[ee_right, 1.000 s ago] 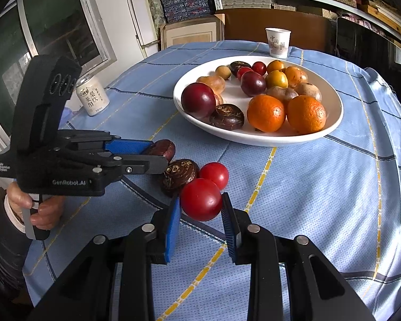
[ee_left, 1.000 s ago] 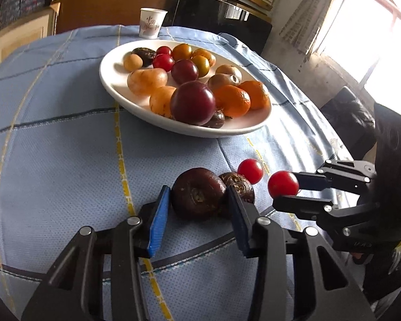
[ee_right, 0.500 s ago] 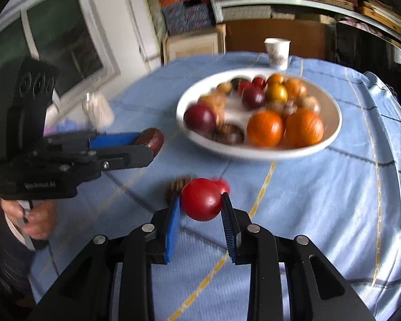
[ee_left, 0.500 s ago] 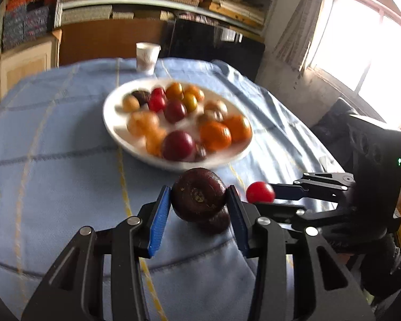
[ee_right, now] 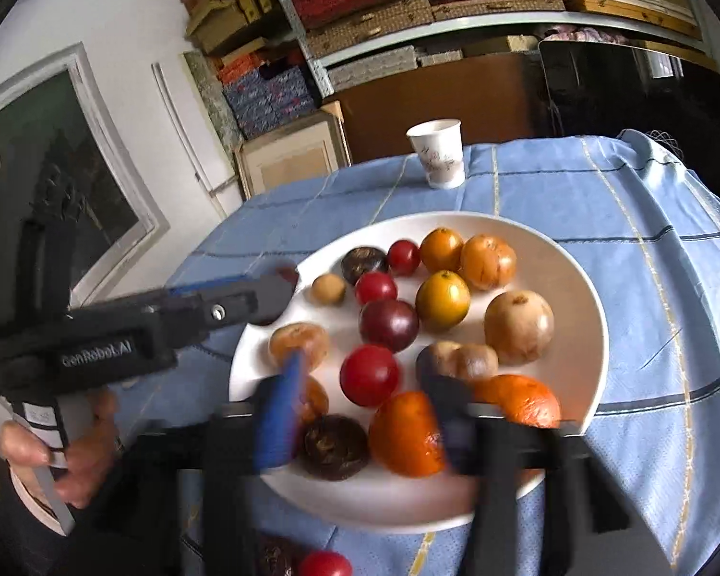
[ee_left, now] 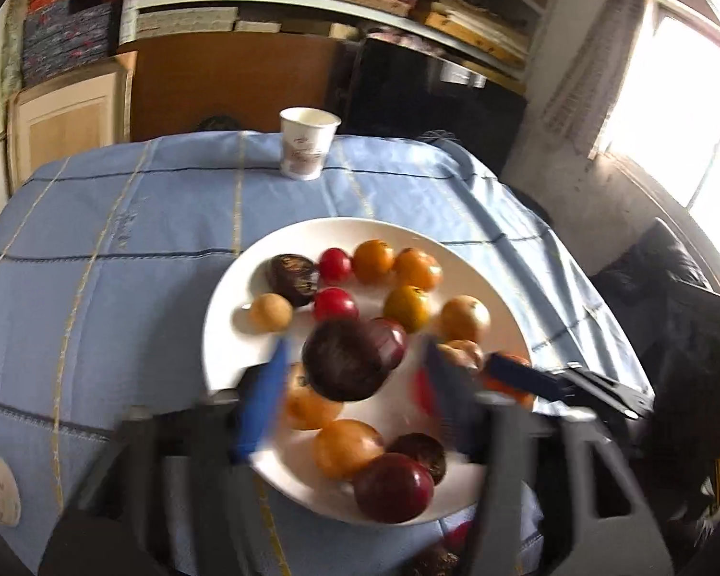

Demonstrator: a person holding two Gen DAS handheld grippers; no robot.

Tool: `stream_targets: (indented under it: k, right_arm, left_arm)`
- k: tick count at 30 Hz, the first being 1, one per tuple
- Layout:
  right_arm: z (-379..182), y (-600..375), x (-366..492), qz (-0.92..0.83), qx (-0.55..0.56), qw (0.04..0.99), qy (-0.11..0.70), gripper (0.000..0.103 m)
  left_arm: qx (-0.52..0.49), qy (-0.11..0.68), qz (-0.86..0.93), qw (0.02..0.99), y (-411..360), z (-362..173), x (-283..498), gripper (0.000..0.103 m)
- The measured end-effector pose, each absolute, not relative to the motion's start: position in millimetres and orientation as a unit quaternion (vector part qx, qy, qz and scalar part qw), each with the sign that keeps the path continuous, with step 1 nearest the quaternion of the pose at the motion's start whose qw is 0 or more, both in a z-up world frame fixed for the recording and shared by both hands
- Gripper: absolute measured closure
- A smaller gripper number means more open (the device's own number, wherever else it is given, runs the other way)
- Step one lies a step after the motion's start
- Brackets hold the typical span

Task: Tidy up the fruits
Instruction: 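Lower both held fruits onto the white plate and open both grippers, then grasp the last red tomato with the right gripper while the left gripper grasps a brown passion fruit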

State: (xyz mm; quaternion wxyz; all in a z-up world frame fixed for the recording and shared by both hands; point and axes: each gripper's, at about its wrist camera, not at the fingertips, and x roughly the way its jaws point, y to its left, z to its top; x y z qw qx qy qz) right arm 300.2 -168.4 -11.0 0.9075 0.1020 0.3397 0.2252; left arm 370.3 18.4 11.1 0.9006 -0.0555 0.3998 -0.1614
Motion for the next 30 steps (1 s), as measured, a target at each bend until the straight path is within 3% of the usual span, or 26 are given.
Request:
stream_targets:
  k: [2,4,11,16,30]
  right_arm:
    - [-2.0,-174.2,292.6,0.227,0.099,0.911,0.329,0.036]
    - [6.2,-182.3,282.6,0.223,0.103,0.914,0.324,0.036]
    - [-11.9,-189.1,233.9,0.236,0.124,0.894,0.36,0.037]
    - [-32.8,-170.0,221.6,0.248,0.085,0.875,0.407,0.063]
    - [-51.6,-156.9,218.1,0.262,-0.037,0.863,0.43,0.064]
  left_arm:
    - [-0.065,0.372,-0.14,0.915,24.5,22.0,356.3,0.008]
    - [-0.06,0.348,-0.116,0.928,29.9,34.9,333.6,0.005]
    - [-0.05,0.322,-0.042,0.944,42.6,27.9,258.4,0.005]
    - [-0.07,0.369,-0.007,0.927,52.2,-10.0,239.4,0.004]
    - [-0.045,0.381,0.008,0.923,52.1,-16.9,232.3,0.005]
